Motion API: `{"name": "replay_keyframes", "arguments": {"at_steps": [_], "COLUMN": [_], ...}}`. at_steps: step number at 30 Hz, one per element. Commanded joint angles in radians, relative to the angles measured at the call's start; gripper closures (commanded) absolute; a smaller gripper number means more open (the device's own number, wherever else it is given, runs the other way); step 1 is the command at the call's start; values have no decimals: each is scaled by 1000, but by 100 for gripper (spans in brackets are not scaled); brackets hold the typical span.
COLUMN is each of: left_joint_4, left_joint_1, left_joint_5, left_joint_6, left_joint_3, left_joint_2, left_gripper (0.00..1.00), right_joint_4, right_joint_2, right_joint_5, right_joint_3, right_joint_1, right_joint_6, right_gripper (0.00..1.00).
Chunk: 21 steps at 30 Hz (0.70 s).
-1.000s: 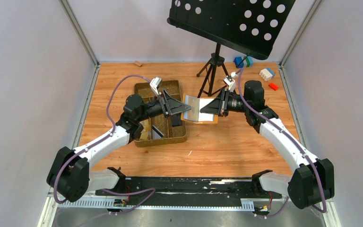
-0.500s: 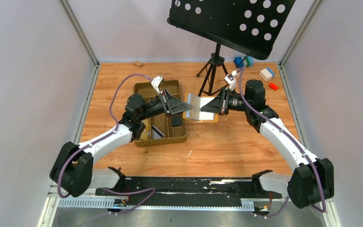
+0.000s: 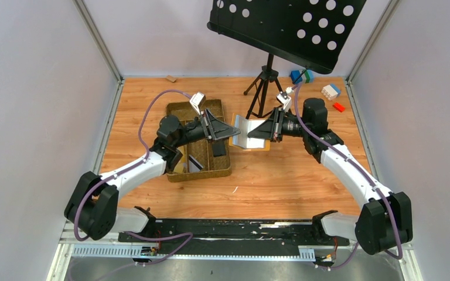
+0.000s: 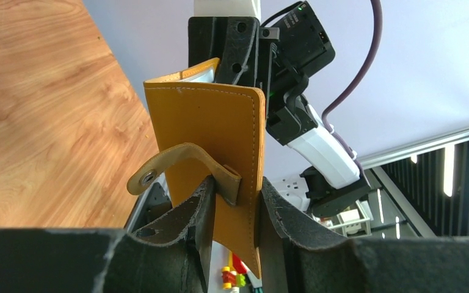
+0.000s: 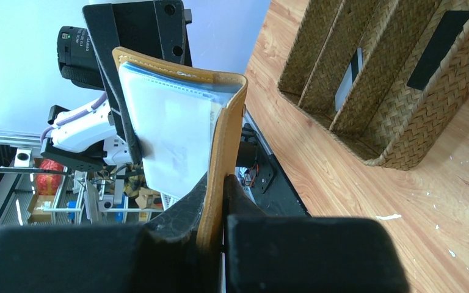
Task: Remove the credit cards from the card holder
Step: Remove the credit card from the card holder.
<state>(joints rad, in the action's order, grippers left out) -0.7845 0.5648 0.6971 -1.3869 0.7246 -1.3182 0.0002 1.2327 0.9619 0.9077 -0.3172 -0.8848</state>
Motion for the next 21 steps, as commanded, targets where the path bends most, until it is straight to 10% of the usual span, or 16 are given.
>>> {"name": "replay_keyframes", "arguments": {"at_steps": [1,21], "left_joint_4": [-65,-122], "left_joint_1": [20,41], "left_joint_5": [19,48], "left_joint_6": [-10,-41], "left_joint_3": [55,93], "left_joint_2": [-18,-75], "left_gripper": [64,70], "right_joint_4": [78,124], "right_joint_2": [7,17], "right_joint_5": [41,61], "right_joint_3": [22,28], "right_joint_1": [-14,-16], "right_joint_6": [-19,-33], "right_gripper": [100,100]}}
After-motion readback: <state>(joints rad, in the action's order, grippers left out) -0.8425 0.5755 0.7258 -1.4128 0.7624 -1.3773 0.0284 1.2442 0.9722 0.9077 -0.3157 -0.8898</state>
